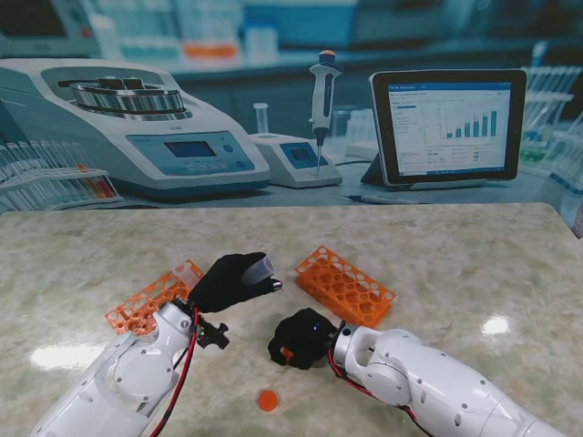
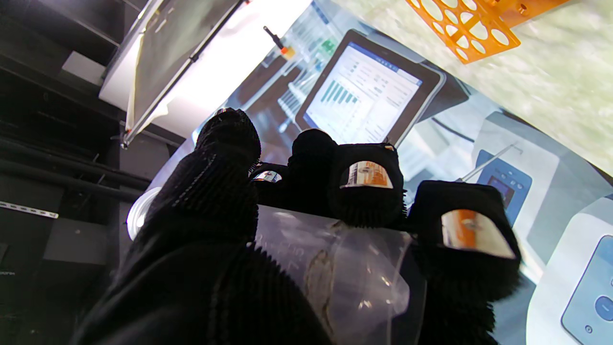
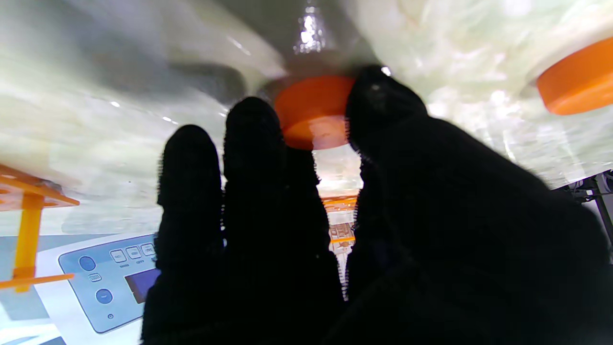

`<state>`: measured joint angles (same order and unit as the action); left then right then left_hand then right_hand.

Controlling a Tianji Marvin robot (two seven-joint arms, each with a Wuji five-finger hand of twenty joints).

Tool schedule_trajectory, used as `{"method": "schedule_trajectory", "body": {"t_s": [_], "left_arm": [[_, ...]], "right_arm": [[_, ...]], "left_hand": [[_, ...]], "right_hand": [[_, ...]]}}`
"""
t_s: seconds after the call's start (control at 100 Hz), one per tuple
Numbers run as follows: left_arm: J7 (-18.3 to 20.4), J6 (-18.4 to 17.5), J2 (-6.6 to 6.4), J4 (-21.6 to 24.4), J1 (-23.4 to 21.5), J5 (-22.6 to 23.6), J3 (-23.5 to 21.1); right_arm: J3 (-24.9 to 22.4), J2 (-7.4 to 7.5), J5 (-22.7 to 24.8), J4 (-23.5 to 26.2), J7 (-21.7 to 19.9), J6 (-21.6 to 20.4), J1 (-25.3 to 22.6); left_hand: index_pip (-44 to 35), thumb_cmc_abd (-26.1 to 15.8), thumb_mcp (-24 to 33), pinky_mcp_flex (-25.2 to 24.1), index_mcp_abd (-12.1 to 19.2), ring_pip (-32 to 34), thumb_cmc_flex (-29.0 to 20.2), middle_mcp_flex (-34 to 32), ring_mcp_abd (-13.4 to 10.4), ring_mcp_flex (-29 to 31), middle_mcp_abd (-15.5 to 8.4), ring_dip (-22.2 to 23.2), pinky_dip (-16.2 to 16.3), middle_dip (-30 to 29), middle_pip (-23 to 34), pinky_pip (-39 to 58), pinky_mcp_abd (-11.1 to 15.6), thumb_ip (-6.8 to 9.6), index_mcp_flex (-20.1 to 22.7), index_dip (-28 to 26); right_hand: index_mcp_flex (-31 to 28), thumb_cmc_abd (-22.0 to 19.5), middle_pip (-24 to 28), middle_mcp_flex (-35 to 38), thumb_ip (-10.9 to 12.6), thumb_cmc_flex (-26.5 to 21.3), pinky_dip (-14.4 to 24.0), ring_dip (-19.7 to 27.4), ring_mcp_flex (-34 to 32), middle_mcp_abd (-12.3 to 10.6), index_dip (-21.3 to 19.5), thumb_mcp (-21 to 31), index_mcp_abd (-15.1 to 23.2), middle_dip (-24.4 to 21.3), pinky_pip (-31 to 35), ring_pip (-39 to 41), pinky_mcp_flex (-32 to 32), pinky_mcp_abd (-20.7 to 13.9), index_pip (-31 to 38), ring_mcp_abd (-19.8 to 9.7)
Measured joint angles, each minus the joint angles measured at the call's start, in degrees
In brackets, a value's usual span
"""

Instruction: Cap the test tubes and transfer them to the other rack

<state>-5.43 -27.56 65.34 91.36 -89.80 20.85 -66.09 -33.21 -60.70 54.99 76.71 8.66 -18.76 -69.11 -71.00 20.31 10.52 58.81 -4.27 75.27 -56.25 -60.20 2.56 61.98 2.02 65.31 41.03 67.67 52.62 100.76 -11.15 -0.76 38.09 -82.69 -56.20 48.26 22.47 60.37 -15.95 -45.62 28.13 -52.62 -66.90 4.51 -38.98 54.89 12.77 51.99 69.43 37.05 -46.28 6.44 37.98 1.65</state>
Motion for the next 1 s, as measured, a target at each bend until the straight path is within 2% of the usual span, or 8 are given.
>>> {"method": "schedule_trajectory", "body": {"t_s": [0.11, 0.34, 0.46, 0.59, 0.71, 0.88, 0.97, 1.0], "left_arm": [[0.01, 0.14, 0.00, 0.00, 0.03, -0.04, 0.02], [0.01, 0.30, 0.00, 0.00, 0.07, -0.02, 0.06], [0.01, 0.43, 0.00, 0.00, 0.10, -0.02, 0.12], [0.01, 0.53, 0.00, 0.04, 0.11, -0.03, 0.12], [0.01, 0.63, 0.00, 0.05, 0.11, -0.03, 0.12], [-0.01, 0.69, 0.00, 0.06, 0.11, -0.05, 0.10], [-0.03, 0.69, 0.00, 0.06, 0.12, -0.04, 0.10], [-0.04, 0.70, 0.01, 0.06, 0.12, -0.04, 0.10]], "right_arm": [[0.41, -0.01, 0.13, -0.22, 0.38, -0.03, 0.33], [0.11, -0.14, 0.61, -0.63, 1.33, -0.08, 0.17], [-0.88, -0.16, 0.64, -0.01, -0.14, 0.03, -0.39], [-1.26, -0.02, 0.65, 0.61, -1.44, 0.05, -0.48], [-1.55, 0.20, 1.29, 0.91, -1.55, 0.02, -0.65], [-2.49, 0.65, 2.70, 1.77, -2.53, 0.05, -1.20], [-3.34, 0.87, 3.85, 2.35, -2.56, 0.33, -1.89], [-3.70, 0.94, 4.25, 2.58, -2.58, 0.50, -2.21]], "left_hand": [[0.00, 0.00, 0.00, 0.00, 0.00, 0.00, 0.00, 0.00, 0.00, 0.00, 0.00, 0.00, 0.00, 0.00, 0.00, 0.00, 0.00, 0.00, 0.00, 0.00], [0.00, -0.01, -0.01, 0.00, 0.00, 0.00, 0.00, 0.00, 0.00, 0.00, 0.00, 0.00, 0.00, 0.00, 0.00, 0.01, 0.00, 0.00, 0.00, 0.00], [0.00, -0.01, -0.02, 0.00, 0.00, 0.00, 0.00, 0.00, 0.00, 0.00, 0.00, 0.00, 0.00, 0.00, 0.00, 0.01, 0.00, 0.00, 0.00, 0.00], [0.00, -0.01, -0.02, 0.00, 0.00, 0.00, 0.00, 0.00, 0.00, 0.00, 0.00, 0.00, 0.00, 0.00, 0.00, 0.01, 0.00, 0.00, 0.00, 0.00], [0.00, -0.02, -0.02, 0.00, 0.00, 0.00, 0.00, 0.00, 0.00, 0.00, 0.00, 0.00, 0.00, 0.00, 0.00, 0.01, 0.00, 0.00, 0.00, 0.00], [0.00, -0.03, -0.02, 0.00, 0.00, -0.01, 0.00, 0.00, 0.00, 0.00, 0.00, 0.00, 0.00, 0.00, 0.00, 0.01, 0.00, 0.00, 0.00, 0.00], [0.00, -0.03, -0.02, 0.00, 0.00, -0.03, 0.00, 0.00, 0.00, 0.00, 0.00, 0.00, -0.01, 0.00, 0.00, 0.01, 0.00, 0.00, 0.00, 0.00], [0.00, -0.03, -0.02, 0.00, 0.00, -0.03, 0.00, 0.00, 0.00, 0.00, 0.00, 0.00, -0.01, 0.00, 0.00, 0.01, 0.00, 0.00, 0.00, 0.00]], "right_hand": [[-0.02, 0.54, 0.01, 0.63, -0.28, 0.51, -2.18, 1.37, 0.00, 0.08, -0.57, 0.65, 0.64, -0.42, 0.04, 0.00, 0.00, 0.00, 0.00, 0.00], [0.53, 0.54, -0.09, 1.39, -0.41, 0.88, -2.24, 1.42, -0.02, 0.21, -0.16, 0.65, -0.39, -1.89, 0.23, 0.00, -0.28, 0.00, -3.73, -0.05], [4.28, 0.50, -0.70, 0.74, -0.41, 0.50, 2.99, 1.42, 0.52, 0.21, 2.17, 0.50, -2.04, -1.89, -0.52, -0.14, 0.42, -0.03, -6.54, -0.06], [6.81, 0.43, -1.28, 0.21, -0.31, -0.11, 3.88, 1.42, 1.26, 0.12, 4.77, -0.67, -2.85, -1.89, -1.62, -0.81, 1.33, -0.06, -7.25, -0.01], [8.46, -0.31, -1.58, -0.57, 0.35, -0.13, 4.44, 1.42, 2.69, -1.07, 5.67, -2.45, -3.43, -2.25, -2.79, -2.99, 1.98, -0.61, -7.93, 0.00], [11.76, -2.02, -1.07, -3.55, 3.35, 1.46, 4.44, 2.75, 4.96, -4.03, 5.68, -4.49, -4.08, -2.79, -4.50, -6.96, 3.63, -1.14, -9.03, -0.13], [12.34, -2.14, -1.30, -4.37, 5.64, 2.94, 4.54, 3.58, 5.65, -5.97, 5.65, -4.86, -4.66, -5.38, -4.83, -7.29, 4.63, -1.30, -10.20, -0.21], [12.34, -3.40, -0.89, -4.80, 6.97, 4.24, 4.70, 4.04, 6.46, -6.67, 5.53, -4.96, -4.67, -6.97, -4.85, -7.27, 4.93, -1.32, -10.80, -0.21]]}}
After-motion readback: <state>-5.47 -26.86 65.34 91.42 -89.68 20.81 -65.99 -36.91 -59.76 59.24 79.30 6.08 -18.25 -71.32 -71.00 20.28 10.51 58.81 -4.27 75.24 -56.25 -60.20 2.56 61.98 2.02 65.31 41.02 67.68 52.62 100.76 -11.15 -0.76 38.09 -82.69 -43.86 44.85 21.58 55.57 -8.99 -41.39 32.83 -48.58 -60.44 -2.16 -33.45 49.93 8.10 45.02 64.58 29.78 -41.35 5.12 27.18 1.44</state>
